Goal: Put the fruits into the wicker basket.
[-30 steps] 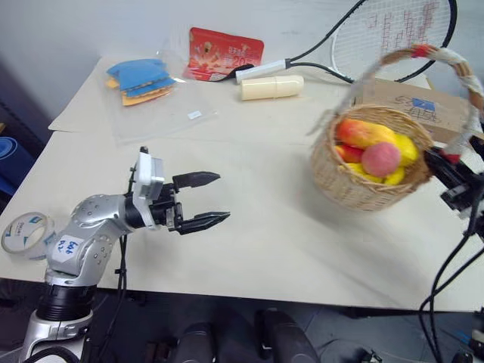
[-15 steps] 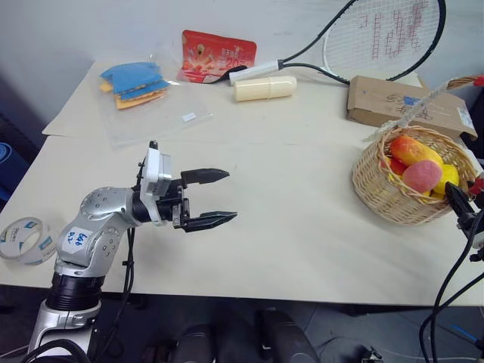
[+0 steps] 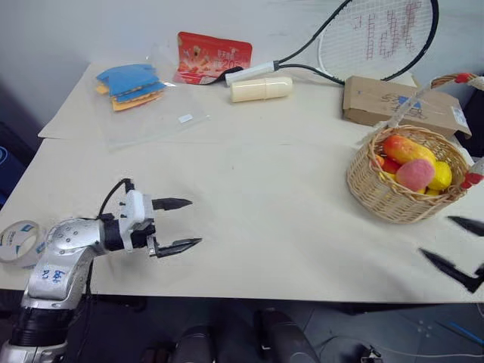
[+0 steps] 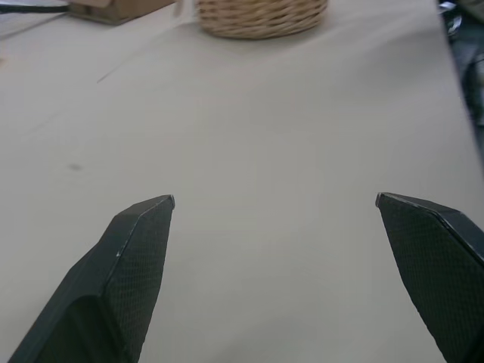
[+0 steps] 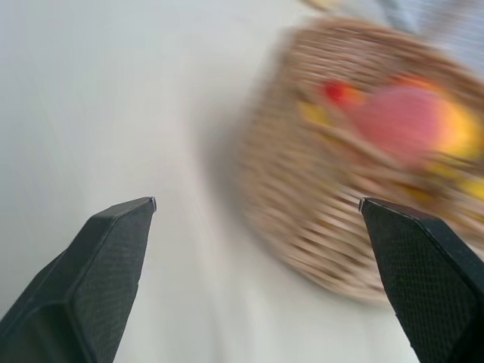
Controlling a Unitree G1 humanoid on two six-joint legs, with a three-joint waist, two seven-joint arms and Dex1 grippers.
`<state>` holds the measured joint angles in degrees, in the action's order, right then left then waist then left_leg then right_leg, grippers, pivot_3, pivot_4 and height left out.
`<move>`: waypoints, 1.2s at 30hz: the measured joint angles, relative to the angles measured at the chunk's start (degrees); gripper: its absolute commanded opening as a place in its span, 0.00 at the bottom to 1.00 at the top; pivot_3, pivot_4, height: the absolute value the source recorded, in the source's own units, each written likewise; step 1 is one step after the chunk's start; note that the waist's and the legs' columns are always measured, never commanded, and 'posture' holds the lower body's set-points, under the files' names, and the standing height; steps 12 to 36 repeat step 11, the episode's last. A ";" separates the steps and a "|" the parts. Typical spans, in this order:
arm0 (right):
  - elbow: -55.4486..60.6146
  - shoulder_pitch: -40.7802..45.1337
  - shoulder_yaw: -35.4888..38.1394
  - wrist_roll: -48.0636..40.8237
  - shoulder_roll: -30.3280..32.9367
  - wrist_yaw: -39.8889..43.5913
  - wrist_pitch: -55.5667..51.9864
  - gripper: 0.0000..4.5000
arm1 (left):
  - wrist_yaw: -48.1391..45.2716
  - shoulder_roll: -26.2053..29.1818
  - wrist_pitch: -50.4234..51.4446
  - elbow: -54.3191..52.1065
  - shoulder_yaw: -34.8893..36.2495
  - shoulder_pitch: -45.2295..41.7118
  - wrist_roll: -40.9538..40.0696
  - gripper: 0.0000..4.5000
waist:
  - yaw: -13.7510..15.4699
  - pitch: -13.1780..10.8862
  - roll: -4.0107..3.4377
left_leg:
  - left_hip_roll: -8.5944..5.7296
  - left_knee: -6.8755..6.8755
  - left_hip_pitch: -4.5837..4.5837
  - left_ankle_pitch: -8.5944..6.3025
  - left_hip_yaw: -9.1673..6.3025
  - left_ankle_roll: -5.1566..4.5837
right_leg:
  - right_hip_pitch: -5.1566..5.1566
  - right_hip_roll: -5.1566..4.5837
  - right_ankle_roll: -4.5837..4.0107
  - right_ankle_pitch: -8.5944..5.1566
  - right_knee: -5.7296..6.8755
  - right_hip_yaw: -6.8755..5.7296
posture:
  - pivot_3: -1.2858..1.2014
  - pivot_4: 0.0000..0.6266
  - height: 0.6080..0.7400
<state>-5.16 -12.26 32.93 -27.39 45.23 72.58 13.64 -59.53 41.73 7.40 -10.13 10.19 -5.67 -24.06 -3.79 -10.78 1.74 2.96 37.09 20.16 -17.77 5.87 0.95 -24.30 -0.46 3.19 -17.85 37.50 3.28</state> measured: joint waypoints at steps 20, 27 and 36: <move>-13.53 29.36 -27.08 7.98 -13.95 3.77 9.52 0.99 | 7.04 -2.48 -4.42 -0.58 2.98 9.12 4.32 1.00 | 1.05 -0.02 -0.03 | -0.03 0.08 0.06 -0.07 -0.05 -0.05 | -0.12 -0.11 -0.08 -0.02 0.07 -0.12 | 0.52 0.24 1.00; -13.53 29.36 -27.08 7.98 -13.95 3.77 9.52 0.99 | 7.04 -2.48 -4.42 -0.58 2.98 9.12 4.32 1.00 | 1.05 -0.02 -0.03 | -0.03 0.08 0.06 -0.07 -0.05 -0.05 | -0.12 -0.11 -0.08 -0.02 0.07 -0.12 | 0.52 0.24 1.00; -13.53 29.36 -27.08 7.98 -13.95 3.77 9.52 0.99 | 7.04 -2.48 -4.42 -0.58 2.98 9.12 4.32 1.00 | 1.05 -0.02 -0.03 | -0.03 0.08 0.06 -0.07 -0.05 -0.05 | -0.12 -0.11 -0.08 -0.02 0.07 -0.12 | 0.52 0.24 1.00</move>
